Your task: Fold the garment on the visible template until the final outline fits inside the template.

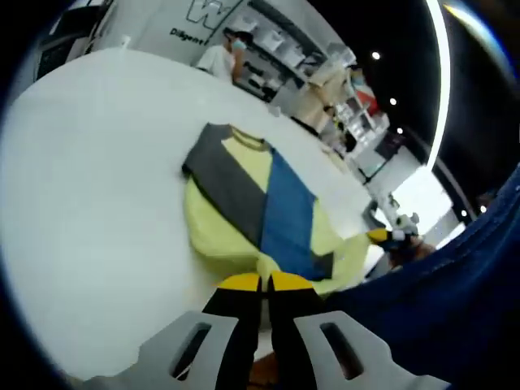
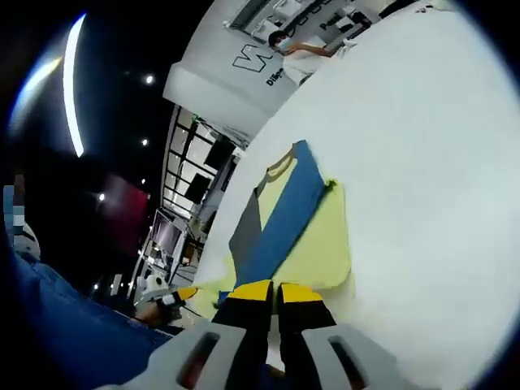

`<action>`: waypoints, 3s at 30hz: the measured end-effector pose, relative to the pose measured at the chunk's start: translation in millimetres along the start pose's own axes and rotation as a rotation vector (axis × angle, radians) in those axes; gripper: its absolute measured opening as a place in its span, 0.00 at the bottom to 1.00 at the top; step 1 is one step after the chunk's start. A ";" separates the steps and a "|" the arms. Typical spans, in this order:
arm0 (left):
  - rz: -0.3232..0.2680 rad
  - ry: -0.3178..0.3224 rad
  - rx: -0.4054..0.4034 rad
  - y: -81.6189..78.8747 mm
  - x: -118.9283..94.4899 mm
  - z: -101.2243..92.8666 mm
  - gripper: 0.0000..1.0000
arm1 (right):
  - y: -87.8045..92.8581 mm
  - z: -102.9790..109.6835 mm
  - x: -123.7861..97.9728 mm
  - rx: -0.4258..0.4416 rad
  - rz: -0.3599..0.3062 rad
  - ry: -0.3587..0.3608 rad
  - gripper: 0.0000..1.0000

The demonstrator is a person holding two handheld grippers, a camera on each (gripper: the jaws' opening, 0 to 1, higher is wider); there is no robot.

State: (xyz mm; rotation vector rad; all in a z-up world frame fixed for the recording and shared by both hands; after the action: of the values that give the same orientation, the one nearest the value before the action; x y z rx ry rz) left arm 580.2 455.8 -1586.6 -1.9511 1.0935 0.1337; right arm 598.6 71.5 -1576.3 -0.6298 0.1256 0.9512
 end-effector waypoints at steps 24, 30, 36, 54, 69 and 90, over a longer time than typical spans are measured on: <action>-0.018 -0.040 0.001 -123.3 96.2 69.5 0.00 | -132.7 -36.4 115.6 0.079 -0.063 -0.001 0.00; -0.022 -0.045 -0.013 -144.2 116.8 82.3 0.00 | -151.6 -43.1 130.9 0.099 -0.086 0.002 0.00; -0.039 -0.049 -0.031 -162.1 133.7 90.6 0.00 | -169.5 -54.3 147.4 0.119 -0.099 0.005 0.00; -0.058 -0.067 0.000 -206.8 172.0 101.3 0.00 | -208.5 -68.9 177.4 0.112 -0.128 0.031 0.00; -0.054 -0.102 -0.044 -216.0 196.4 123.9 0.00 | -220.4 -84.6 198.6 0.133 -0.144 0.045 0.00; -0.219 -0.191 -0.039 -256.5 177.7 139.7 0.08 | -256.6 -83.3 194.7 0.065 -0.286 0.074 0.20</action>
State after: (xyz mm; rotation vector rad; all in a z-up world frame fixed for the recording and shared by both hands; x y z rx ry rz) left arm 918.6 503.9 -1592.5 -2.0325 0.7537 0.2186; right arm 930.1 58.5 -1601.2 -0.6049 0.1280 0.6454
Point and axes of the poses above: the point that each gripper's makers call its tool centre point, and the gripper's own axes: x roughly forward along the fingers, z roughly to its left, y roughly out of its underside, the point moved 4 cm from there along -x, roughly backward along the fingers
